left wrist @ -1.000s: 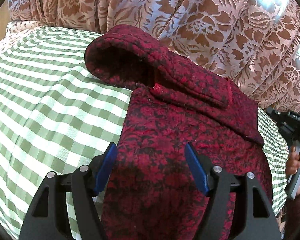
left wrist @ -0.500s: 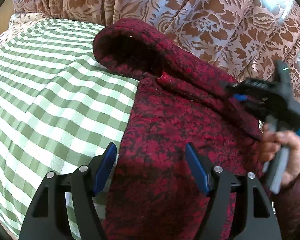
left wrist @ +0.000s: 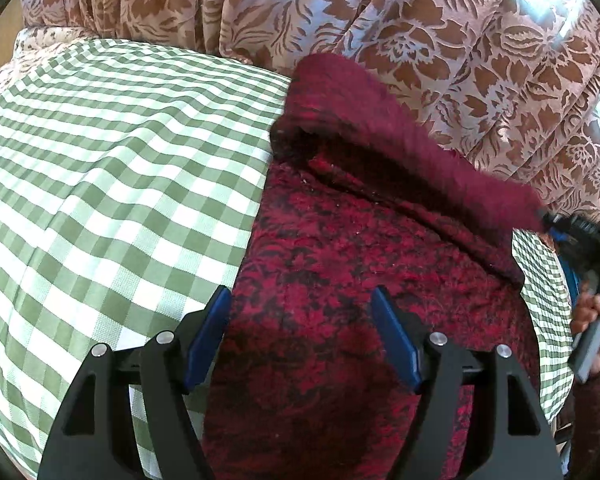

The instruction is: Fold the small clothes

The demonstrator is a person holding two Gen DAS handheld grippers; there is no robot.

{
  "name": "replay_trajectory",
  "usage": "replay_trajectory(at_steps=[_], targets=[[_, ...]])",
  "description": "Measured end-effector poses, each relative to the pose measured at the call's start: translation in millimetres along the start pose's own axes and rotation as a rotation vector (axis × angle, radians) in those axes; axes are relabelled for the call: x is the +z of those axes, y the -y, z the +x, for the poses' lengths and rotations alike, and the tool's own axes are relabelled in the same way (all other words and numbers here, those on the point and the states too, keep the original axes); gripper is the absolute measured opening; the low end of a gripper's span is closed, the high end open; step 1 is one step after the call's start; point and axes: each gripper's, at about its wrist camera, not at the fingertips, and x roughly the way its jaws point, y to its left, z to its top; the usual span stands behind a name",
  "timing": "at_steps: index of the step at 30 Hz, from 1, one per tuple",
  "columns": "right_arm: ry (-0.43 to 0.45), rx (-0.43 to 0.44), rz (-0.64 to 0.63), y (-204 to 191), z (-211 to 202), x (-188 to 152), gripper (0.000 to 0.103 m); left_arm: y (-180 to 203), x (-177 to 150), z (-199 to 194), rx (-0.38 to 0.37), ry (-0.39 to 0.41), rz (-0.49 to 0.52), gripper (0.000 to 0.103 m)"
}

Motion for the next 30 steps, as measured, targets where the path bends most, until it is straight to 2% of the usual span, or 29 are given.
replay_trajectory(at_steps=[3, 9, 18, 20, 22, 23, 24, 26, 30], targets=[[-0.044, -0.031, 0.033, 18, 16, -11, 0.012, -2, 7, -4, -0.006, 0.012, -0.011, 0.072], [-0.059, -0.069, 0.024, 19, 22, -21, 0.012, -20, 47, -9, -0.025, 0.066, -0.075, 0.079], [-0.070, -0.109, -0.033, 17, 15, -20, 0.012, -36, 111, 30, -0.073, 0.047, -0.154, 0.080], [-0.065, -0.130, -0.043, 15, 10, -17, 0.013, -29, 124, 35, -0.035, 0.073, -0.134, 0.078], [-0.020, -0.160, -0.060, 11, -2, -12, 0.021, -17, 134, 32, -0.035, 0.113, -0.085, 0.078], [0.017, -0.167, -0.074, 6, -9, -8, 0.028, -8, 138, 32, -0.026, 0.131, -0.050, 0.078], [0.040, -0.159, -0.080, 1, -13, -6, 0.041, -1, 141, 34, -0.015, 0.143, -0.021, 0.078], [0.071, -0.114, -0.098, -12, -16, 0, 0.049, 17, 148, 39, 0.014, 0.165, 0.064, 0.070], [0.042, -0.068, -0.169, -41, 10, 7, 0.049, 41, 158, 58, 0.031, 0.163, 0.150, 0.061]])
